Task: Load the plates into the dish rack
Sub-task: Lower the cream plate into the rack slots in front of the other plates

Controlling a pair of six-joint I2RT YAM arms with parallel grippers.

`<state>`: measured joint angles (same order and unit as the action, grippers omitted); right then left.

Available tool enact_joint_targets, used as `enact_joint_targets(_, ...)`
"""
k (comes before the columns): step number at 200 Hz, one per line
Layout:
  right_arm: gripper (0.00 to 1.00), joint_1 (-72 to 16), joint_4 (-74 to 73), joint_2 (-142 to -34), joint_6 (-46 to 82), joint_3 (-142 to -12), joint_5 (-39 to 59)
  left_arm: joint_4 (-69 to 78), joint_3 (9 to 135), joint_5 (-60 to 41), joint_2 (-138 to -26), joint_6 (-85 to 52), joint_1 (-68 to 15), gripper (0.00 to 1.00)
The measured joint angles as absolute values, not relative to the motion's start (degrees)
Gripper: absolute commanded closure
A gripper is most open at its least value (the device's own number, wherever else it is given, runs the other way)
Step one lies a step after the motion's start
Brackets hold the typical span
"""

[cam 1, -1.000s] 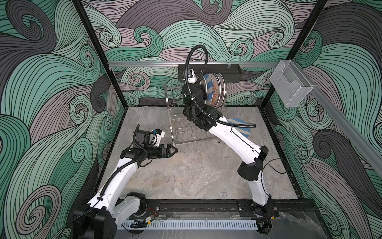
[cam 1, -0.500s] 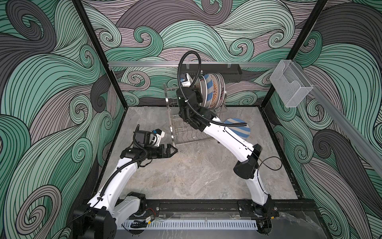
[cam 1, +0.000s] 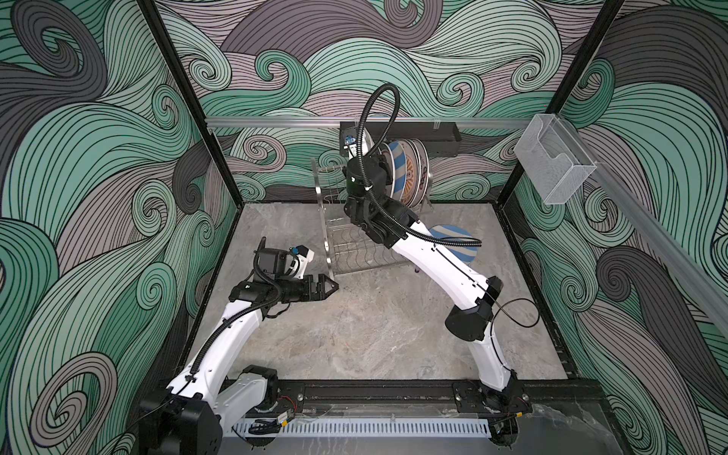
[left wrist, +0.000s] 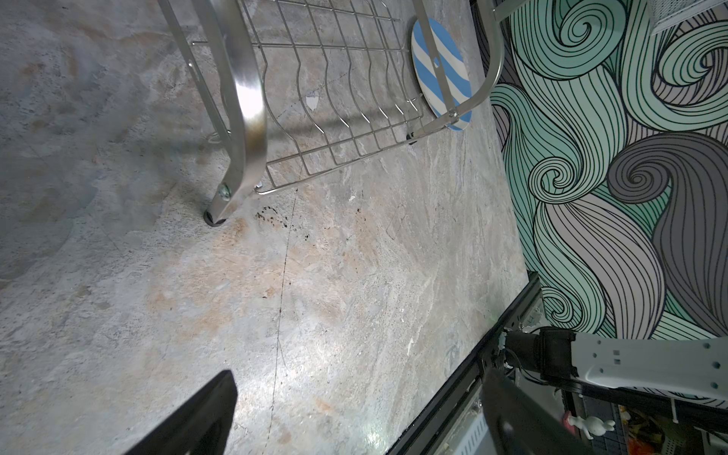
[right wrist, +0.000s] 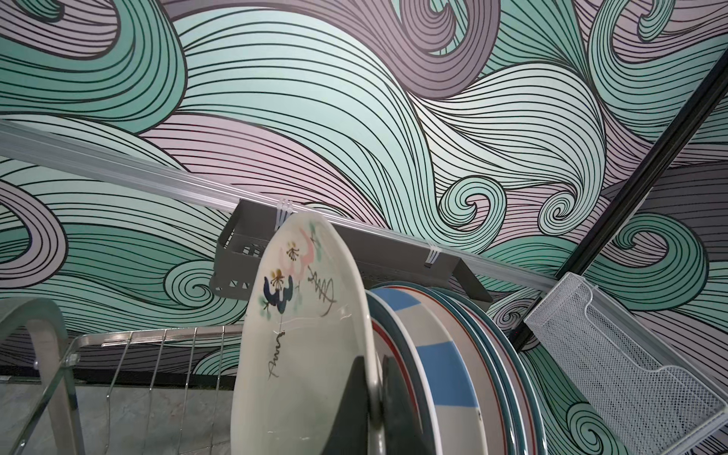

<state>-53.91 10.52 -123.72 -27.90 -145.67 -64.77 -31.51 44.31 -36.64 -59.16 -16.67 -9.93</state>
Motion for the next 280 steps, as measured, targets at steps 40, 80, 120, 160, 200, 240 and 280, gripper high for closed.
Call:
enact_joint_targets(40,1.00,-54.33,9.50,-123.72,-29.30,-145.67,-64.82,-31.51,44.31,-36.64,-59.16,-16.56,-9.93,0.01)
enact_joint_targets(80,1.00,-54.33,9.15,-123.72,-29.85,-145.67,-64.99,-31.53,44.31,-36.64,-59.16,-16.47,-9.93,0.01)
enact_joint_targets(120,1.00,-53.74,10.11,-123.72,-28.03,-145.45,-65.14,-31.90,44.31,-36.64,-59.16,-16.36,-9.93,0.01)
enact_joint_targets(160,1.00,-53.10,11.99,-123.72,-24.58,-143.09,-65.12,-31.94,44.31,-36.64,-59.16,-16.21,-9.93,0.01)
enact_joint_targets(200,1.00,-52.99,16.12,-123.72,-20.62,-142.23,-64.47,-31.97,44.31,-36.64,-59.16,-16.12,-9.93,0.01)
enact_joint_targets(240,1.00,-52.51,19.31,-123.72,-16.58,-141.99,-64.16,-32.21,44.31,-36.62,-59.16,-16.05,-9.93,0.01)
enact_joint_targets(280,0.97,-52.10,19.62,-123.59,-13.82,-141.27,-64.14,-32.32,44.31,-36.62,-59.16,-16.03,-9.93,0.01)
